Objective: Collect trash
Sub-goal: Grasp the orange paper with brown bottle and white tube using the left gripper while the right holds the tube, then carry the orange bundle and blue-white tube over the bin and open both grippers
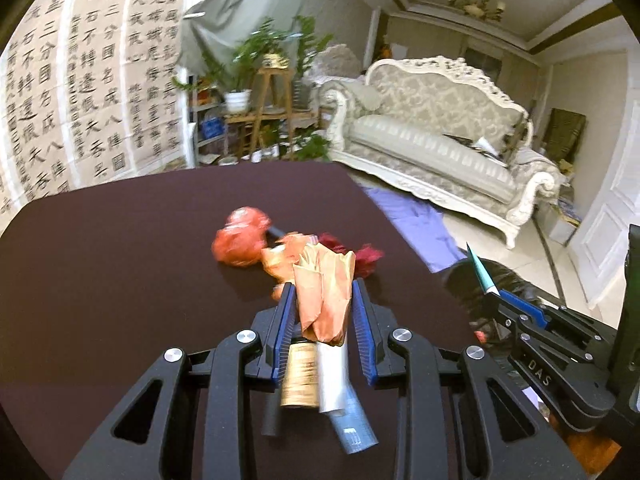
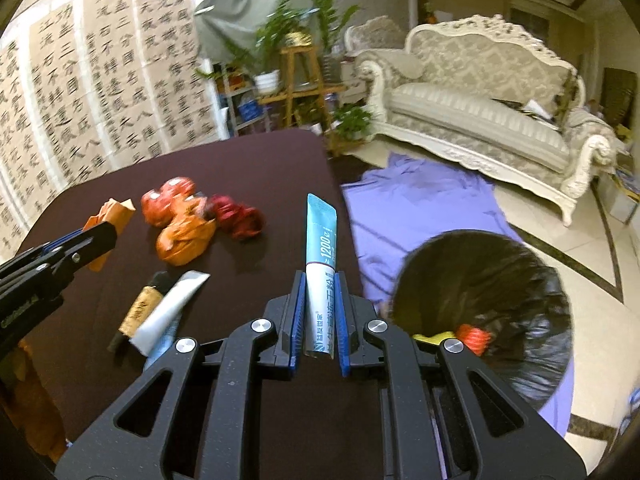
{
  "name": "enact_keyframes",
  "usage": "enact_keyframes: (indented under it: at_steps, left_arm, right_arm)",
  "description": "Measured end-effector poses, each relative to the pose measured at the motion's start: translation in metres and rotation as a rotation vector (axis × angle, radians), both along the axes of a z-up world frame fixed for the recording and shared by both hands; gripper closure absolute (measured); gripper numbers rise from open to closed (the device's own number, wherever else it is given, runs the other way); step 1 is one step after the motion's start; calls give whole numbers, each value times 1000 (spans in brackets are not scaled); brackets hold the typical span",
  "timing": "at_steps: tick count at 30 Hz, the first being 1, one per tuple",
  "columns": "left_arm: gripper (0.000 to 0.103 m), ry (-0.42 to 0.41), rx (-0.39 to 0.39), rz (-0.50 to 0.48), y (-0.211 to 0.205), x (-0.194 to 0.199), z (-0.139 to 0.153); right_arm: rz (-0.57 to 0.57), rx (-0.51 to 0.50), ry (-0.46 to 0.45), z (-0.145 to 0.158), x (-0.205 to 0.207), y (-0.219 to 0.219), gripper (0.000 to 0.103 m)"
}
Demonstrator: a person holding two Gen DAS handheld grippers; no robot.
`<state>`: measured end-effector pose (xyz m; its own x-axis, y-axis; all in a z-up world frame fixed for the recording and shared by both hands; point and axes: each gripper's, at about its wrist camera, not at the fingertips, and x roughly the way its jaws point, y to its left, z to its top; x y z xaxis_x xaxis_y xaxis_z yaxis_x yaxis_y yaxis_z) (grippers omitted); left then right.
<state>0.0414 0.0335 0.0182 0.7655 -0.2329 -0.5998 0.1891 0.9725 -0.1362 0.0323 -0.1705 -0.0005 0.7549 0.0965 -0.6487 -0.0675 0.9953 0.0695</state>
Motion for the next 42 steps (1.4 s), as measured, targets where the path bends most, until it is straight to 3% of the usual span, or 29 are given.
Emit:
enact_keyframes:
  at_steps: [11, 21, 38, 40, 42]
  left_arm:
    - [74, -13, 8, -168, -89, 16, -4]
    - [74, -7, 86, -259, -162, 33, -26]
    - [73, 22, 182, -309, -217, 51, -52]
    - [71, 32, 193, -311, -218, 52, -55]
    - [62, 42, 197, -309, -218, 54, -56]
  right_arm:
    - [-205, -16, -19, -7, -10, -76, 89]
    - [-298, 2, -3, -25, -6, -125, 89]
    - [-360, 22, 15, -49, 9, -163, 88]
    - [-362, 23, 19, -51, 9, -164, 87]
    - [-369, 20, 19, -52, 9, -165, 87]
